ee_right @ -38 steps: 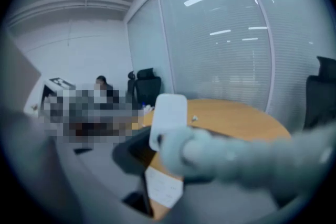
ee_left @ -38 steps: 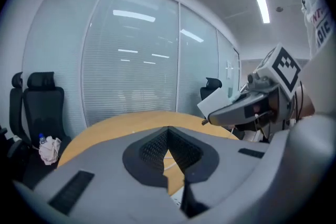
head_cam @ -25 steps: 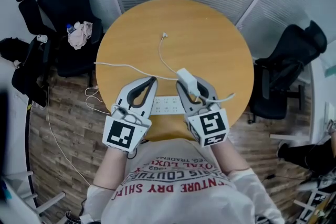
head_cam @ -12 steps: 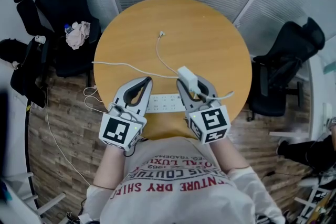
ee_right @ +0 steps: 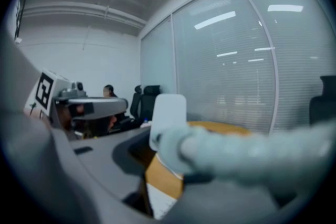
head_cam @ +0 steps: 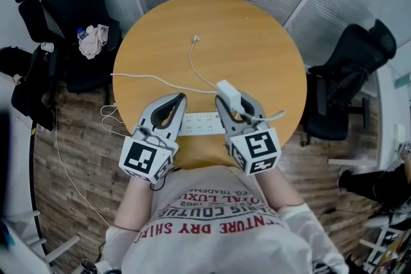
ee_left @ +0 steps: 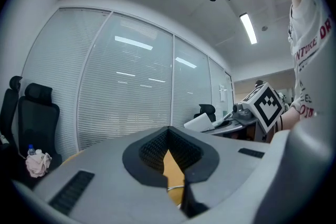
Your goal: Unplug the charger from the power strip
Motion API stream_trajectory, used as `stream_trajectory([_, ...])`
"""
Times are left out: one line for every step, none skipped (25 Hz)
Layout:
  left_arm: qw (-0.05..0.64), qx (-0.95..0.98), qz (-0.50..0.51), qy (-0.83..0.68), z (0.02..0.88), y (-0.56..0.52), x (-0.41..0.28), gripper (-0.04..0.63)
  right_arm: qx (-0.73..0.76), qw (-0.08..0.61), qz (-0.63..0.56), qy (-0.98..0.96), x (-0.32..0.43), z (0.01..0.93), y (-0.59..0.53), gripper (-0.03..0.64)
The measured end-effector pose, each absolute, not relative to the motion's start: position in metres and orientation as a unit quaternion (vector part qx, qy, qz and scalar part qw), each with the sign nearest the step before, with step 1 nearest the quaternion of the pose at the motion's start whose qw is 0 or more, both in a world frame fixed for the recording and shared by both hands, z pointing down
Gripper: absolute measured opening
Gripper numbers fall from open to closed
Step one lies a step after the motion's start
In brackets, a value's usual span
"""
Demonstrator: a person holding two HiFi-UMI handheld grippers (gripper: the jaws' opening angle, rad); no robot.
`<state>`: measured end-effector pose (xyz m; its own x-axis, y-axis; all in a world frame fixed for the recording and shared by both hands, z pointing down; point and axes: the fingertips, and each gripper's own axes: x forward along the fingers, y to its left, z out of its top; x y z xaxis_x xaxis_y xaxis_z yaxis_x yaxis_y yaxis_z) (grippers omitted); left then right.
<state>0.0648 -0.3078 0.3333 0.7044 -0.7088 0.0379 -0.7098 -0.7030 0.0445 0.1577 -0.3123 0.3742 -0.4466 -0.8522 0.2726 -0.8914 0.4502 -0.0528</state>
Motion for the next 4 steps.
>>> stream_trajectory([0.03, 0.923, 0.007, -0.384, 0.3333, -0.3076, 0.0646, 0.029, 0.516, 0.103, 0.094, -0.845, 0.1564, 0.3742, -0.3126, 0.153])
stream_trajectory([0.032, 0.923, 0.007, -0.383, 0.3335, -0.3075, 0.0643, 0.03, 0.517, 0.103, 0.094, -0.845, 0.1549, 0.3742, -0.313, 0.153])
stream_trajectory([0.033, 0.923, 0.007, -0.383, 0.3338, -0.3075, 0.064, 0.029, 0.517, 0.103, 0.093, -0.845, 0.1534, 0.3741, -0.3133, 0.153])
stream_trajectory([0.034, 0.923, 0.007, -0.383, 0.3342, -0.3075, 0.0638, 0.029, 0.517, 0.103, 0.091, -0.845, 0.152, 0.374, -0.3136, 0.153])
